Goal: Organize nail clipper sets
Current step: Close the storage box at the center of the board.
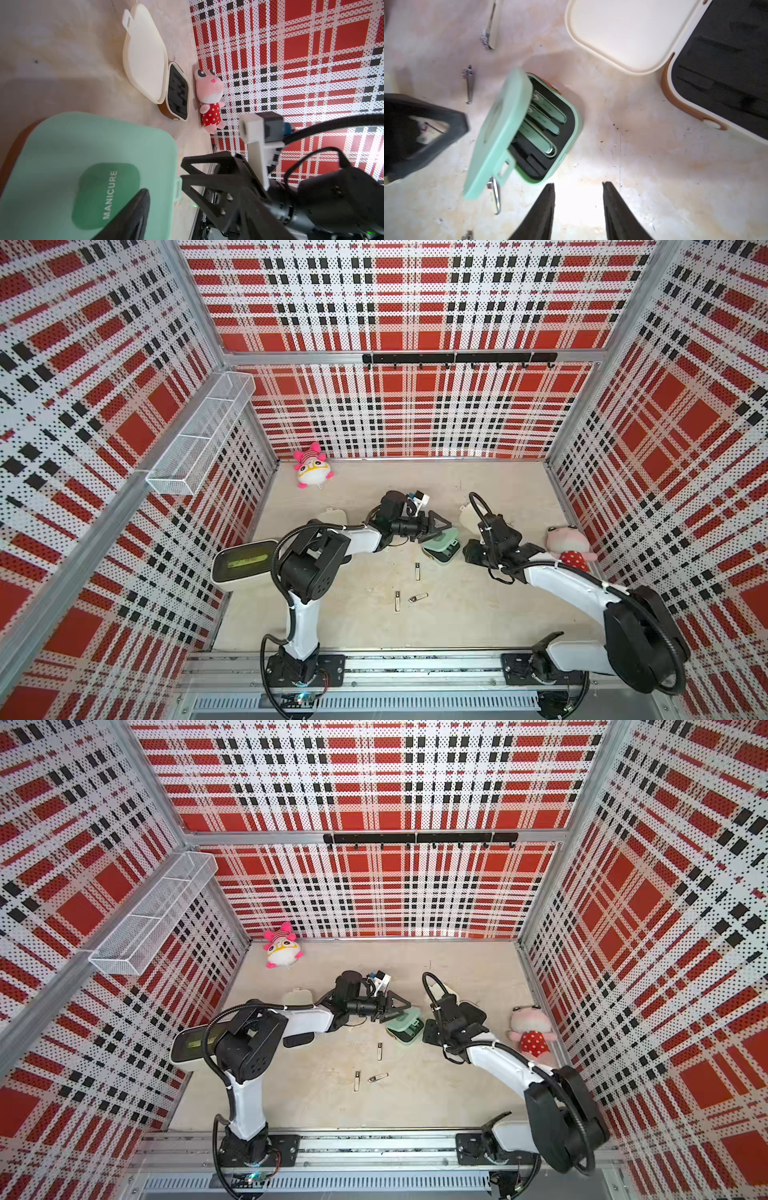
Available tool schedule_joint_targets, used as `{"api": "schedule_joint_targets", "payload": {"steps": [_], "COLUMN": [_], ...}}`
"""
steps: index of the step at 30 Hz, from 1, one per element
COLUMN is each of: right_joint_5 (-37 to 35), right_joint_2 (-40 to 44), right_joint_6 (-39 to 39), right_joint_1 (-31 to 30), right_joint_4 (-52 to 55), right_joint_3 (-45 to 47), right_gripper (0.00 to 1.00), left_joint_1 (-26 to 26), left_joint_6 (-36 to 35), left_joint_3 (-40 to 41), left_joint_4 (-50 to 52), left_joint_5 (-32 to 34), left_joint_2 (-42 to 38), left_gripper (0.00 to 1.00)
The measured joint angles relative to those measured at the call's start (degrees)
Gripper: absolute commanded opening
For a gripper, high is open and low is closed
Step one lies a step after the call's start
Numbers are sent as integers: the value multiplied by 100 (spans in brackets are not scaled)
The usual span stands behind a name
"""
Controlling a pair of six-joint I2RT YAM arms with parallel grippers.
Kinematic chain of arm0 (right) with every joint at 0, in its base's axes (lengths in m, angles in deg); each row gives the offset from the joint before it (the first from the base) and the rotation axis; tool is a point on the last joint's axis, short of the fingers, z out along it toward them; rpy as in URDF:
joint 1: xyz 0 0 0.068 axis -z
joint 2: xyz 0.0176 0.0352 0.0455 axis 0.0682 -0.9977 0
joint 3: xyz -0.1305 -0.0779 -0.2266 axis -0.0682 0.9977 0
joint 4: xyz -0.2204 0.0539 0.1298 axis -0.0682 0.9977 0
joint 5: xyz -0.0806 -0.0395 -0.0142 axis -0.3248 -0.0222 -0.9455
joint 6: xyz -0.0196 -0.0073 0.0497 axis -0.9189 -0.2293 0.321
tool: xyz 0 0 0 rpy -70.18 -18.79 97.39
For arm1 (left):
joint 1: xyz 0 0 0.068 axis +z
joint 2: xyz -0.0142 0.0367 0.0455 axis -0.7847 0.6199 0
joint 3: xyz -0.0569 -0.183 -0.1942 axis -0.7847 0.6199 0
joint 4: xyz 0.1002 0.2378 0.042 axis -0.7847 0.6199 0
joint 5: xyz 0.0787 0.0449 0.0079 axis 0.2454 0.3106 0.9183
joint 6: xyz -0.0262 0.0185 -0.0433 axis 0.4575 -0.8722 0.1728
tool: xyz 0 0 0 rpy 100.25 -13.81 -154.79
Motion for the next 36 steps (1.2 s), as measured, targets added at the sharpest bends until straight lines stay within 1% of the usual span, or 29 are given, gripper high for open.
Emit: {"api": "schedule_joint_targets", "payload": {"steps": [3,7,11,17,31,36], "right_joint_5": [103,160,203,234,289,286], "right_joint_2": [63,-81,-413,-748,-1093,-1235], "right_joint_6": [205,424,570,719,828,837], "right_joint_1": [-48,-157,-313,-385,-389,-389], "right_joint_4": [-125,-306,-452,-662,-979,-1027], "right_joint_3": [37,46,-9,-13,-13,-24], "right_gripper": [41,39,39,39,38,37], "left_joint_1": [-79,-157,-166,-164,-140,-68], "left_joint_6": [11,-46,-289,-664,-876,-994], "left_joint_3": [0,0,0,-83,-122,-249], "left_joint_4": [-13,59,345,577,697,1117], "left_joint_5": [107,315,610,839,894,916], "left_joint_2": [177,385,404,398,374,284], "left_gripper": [69,68,69,69,69,70]}}
